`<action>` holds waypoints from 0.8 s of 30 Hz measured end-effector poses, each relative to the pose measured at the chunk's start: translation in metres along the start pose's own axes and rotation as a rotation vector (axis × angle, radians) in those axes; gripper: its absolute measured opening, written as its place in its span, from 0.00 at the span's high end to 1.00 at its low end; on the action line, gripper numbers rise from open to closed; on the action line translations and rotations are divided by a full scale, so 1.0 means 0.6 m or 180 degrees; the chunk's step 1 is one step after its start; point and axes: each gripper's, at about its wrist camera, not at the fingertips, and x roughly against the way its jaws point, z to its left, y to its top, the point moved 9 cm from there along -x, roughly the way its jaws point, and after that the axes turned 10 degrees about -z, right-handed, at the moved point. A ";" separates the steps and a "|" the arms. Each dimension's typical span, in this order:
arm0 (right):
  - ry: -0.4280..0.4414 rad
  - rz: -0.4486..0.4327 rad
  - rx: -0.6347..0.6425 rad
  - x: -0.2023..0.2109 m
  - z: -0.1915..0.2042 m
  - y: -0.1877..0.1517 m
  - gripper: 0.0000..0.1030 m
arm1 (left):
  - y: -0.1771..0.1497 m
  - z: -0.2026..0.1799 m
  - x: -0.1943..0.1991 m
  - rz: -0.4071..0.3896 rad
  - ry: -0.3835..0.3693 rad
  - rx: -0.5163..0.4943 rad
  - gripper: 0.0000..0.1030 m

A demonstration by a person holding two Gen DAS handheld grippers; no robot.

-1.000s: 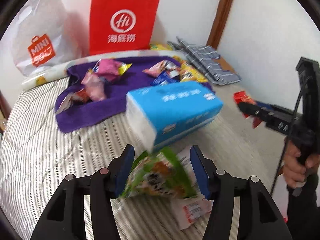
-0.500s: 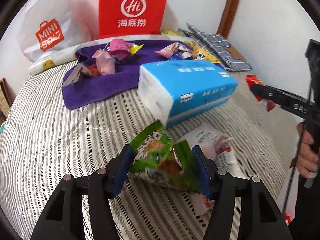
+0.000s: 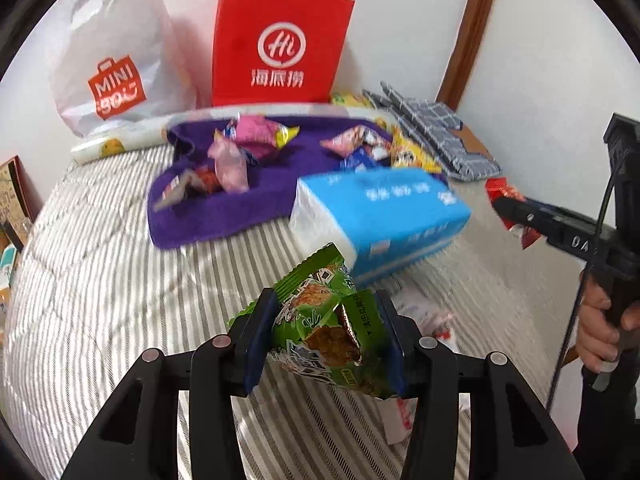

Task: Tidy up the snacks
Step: 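Carry the green bag and red packet over the purple towel with both tools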

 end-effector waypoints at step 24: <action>0.0335 -0.0275 0.0281 -0.159 0.069 0.186 0.62 | 0.247 0.088 -0.134 -0.0368 0.0349 0.0339 0.53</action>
